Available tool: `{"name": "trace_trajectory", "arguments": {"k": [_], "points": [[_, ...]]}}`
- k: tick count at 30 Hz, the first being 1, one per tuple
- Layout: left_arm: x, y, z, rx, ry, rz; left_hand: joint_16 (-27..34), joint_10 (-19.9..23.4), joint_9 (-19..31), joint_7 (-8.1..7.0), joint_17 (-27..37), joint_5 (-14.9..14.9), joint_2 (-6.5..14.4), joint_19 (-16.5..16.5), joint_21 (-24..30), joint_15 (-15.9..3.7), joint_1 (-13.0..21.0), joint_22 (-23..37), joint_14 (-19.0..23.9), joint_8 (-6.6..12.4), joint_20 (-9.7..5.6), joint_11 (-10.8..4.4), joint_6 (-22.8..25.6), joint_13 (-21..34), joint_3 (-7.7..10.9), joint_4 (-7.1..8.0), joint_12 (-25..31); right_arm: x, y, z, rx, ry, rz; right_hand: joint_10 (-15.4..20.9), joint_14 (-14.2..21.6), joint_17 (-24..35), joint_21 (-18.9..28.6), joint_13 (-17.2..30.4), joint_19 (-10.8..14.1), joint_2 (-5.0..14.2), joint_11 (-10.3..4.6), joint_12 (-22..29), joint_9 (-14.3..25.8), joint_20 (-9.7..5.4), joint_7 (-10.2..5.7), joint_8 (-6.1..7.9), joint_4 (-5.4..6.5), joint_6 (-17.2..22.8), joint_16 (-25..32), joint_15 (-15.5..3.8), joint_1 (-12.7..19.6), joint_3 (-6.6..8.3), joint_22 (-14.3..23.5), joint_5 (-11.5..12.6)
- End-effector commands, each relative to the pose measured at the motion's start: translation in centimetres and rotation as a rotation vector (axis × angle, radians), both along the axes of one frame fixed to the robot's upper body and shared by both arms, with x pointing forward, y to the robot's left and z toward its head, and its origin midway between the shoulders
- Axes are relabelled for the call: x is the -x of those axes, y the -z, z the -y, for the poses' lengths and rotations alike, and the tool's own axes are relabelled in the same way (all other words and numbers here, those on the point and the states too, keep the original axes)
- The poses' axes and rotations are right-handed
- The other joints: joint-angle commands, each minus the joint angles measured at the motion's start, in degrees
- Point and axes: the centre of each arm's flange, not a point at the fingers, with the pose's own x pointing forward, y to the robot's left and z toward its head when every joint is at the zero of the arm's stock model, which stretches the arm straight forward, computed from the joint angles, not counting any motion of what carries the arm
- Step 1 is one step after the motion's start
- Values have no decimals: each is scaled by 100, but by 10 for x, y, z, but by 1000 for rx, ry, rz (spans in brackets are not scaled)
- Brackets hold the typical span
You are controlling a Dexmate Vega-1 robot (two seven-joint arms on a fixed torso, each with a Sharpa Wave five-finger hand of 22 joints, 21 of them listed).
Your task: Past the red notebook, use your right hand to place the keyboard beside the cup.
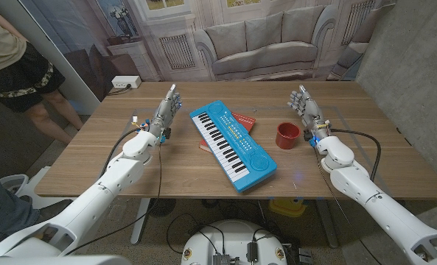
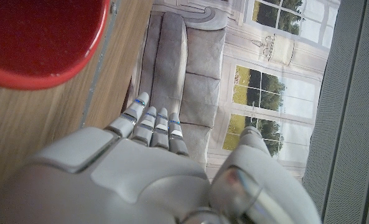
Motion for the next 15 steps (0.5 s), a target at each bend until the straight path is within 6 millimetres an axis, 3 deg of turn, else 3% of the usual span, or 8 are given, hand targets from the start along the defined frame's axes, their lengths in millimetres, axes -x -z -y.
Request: {"name": "trace_trajectory", "arguments": {"k": [1,5,10,15], "points": [[1,7,1,6,2,4,54,51,5,23,13,41,16,30,37,34,35,17,42,27,-111,7,42,16,-3,-48,29,12,3,2,3,15,9,65,35,5,-37,4,32,4,3,46,18,-118,-4,29,-15,41,21,-28,55,40,23,28],[2,9,-1,12,-4,2,53,59,6,24,13,42,20,35,37,27,44,16,51,28,-107,14,51,17,-5,-52,29,15,4,2,5,17,15,77,38,5,-45,5,38,7,1,50,18,-119,-5,28,-21,44,20,-34,64,40,24,24],[2,10,-1,12,-6,5,63,134,7,18,11,48,38,139,63,-8,84,14,126,47,-240,24,132,16,-14,-70,46,19,6,2,2,19,22,80,48,5,-53,5,46,11,-5,50,18,-122,-12,28,-27,49,21,-31,72,41,25,20],[2,8,0,4,-3,5,63,153,7,11,10,50,41,160,67,-9,95,13,140,49,-260,7,150,16,-17,-75,50,23,8,3,-4,19,28,84,61,7,-61,5,57,14,-16,50,18,-121,-10,28,-30,53,24,-49,75,39,26,15]]}}
